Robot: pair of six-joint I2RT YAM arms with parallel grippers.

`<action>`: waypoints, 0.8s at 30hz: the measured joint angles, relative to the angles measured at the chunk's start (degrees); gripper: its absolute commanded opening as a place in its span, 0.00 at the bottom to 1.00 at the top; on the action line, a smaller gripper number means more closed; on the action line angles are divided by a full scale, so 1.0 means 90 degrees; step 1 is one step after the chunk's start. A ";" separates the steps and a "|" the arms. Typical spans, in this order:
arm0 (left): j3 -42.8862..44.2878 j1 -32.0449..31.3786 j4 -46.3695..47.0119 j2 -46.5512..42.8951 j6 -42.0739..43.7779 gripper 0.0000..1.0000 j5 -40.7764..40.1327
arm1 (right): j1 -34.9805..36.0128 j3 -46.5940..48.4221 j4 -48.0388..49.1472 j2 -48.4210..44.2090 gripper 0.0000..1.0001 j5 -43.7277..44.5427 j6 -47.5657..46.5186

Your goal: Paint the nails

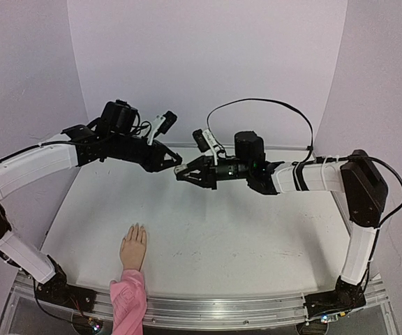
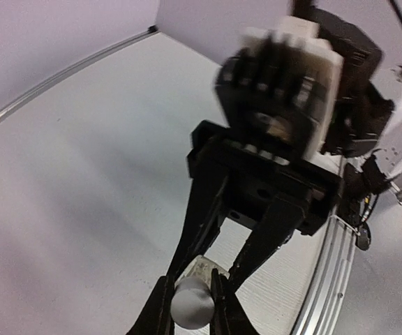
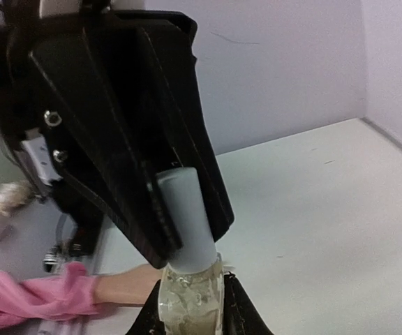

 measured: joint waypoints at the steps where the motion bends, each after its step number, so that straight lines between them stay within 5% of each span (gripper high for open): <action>1: -0.0063 0.0036 0.0092 -0.0090 0.0291 0.00 0.0386 | -0.0036 0.0036 0.0075 0.0000 0.00 -0.0432 0.0408; 8: 0.0085 0.0138 0.0270 -0.0359 0.1540 0.00 0.2778 | -0.0070 0.0367 0.2416 0.0257 0.00 -0.3281 0.3704; 13: 0.0554 0.0063 -0.0075 -0.0039 0.2256 0.02 0.4199 | -0.0024 0.0461 0.3519 0.0257 0.00 -0.4277 0.4738; 19: 0.0658 -0.0061 -0.0532 0.0097 0.2601 0.40 0.4374 | -0.0085 -0.0015 0.3893 0.0189 0.00 -0.4204 0.4452; 24: 0.0308 -0.0209 -0.0085 -0.0372 0.2246 0.63 0.3565 | -0.0136 -0.0393 0.2756 -0.0330 0.00 -0.3215 0.2810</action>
